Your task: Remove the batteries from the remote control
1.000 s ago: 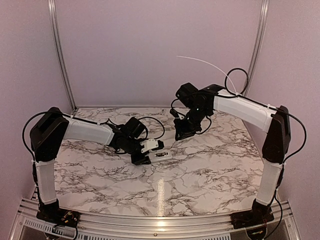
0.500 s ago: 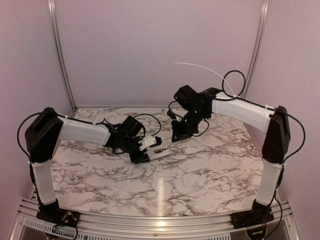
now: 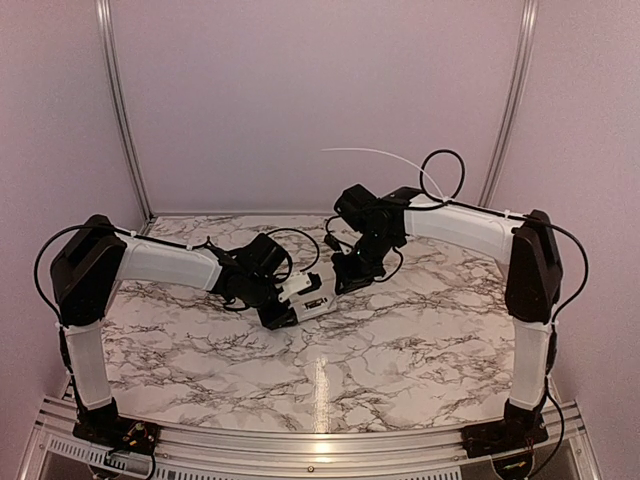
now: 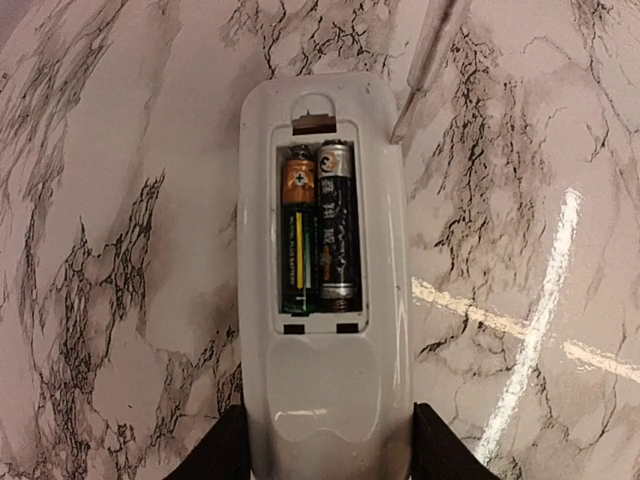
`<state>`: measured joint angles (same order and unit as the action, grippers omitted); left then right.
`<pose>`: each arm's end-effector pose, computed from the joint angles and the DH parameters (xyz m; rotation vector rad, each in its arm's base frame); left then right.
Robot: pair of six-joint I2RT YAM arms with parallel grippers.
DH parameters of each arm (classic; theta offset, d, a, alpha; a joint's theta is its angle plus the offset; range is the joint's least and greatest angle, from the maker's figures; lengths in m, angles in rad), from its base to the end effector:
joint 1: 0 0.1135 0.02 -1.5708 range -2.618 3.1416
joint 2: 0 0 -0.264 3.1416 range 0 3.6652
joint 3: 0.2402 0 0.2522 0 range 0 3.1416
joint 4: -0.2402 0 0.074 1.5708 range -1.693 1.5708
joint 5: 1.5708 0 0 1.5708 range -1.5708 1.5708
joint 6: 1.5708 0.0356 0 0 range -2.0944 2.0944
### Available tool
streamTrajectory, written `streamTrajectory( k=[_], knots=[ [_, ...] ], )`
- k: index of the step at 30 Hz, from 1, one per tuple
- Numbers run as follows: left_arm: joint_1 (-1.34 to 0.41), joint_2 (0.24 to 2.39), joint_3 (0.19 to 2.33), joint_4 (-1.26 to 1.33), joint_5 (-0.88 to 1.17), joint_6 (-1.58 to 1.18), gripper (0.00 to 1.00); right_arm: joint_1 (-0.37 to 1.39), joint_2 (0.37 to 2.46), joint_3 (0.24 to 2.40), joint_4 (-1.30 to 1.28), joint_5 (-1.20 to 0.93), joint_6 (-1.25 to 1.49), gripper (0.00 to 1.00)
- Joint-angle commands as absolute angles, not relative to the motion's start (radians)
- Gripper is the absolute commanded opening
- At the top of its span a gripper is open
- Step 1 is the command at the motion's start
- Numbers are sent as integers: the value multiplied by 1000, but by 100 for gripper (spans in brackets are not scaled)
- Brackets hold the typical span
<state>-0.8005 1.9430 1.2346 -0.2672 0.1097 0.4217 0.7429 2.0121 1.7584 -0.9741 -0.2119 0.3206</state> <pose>0.2774 -0.2915 0.1550 1.5057 2.0740 -0.2862 0.3054 0.2906 0.2463 -0.6617 2.8317 0.5218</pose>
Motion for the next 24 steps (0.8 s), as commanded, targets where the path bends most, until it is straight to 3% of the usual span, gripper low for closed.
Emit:
streamTrajectory(
  k=[1,24],
  knots=[
    [-808,1950,1268,-299,73,384,27,754,2042,1830,-964,-206,324,0],
    [-827,1938,1236,-266,-60,386,20,758,2093,1886,-929,-203,355,0]
  ],
)
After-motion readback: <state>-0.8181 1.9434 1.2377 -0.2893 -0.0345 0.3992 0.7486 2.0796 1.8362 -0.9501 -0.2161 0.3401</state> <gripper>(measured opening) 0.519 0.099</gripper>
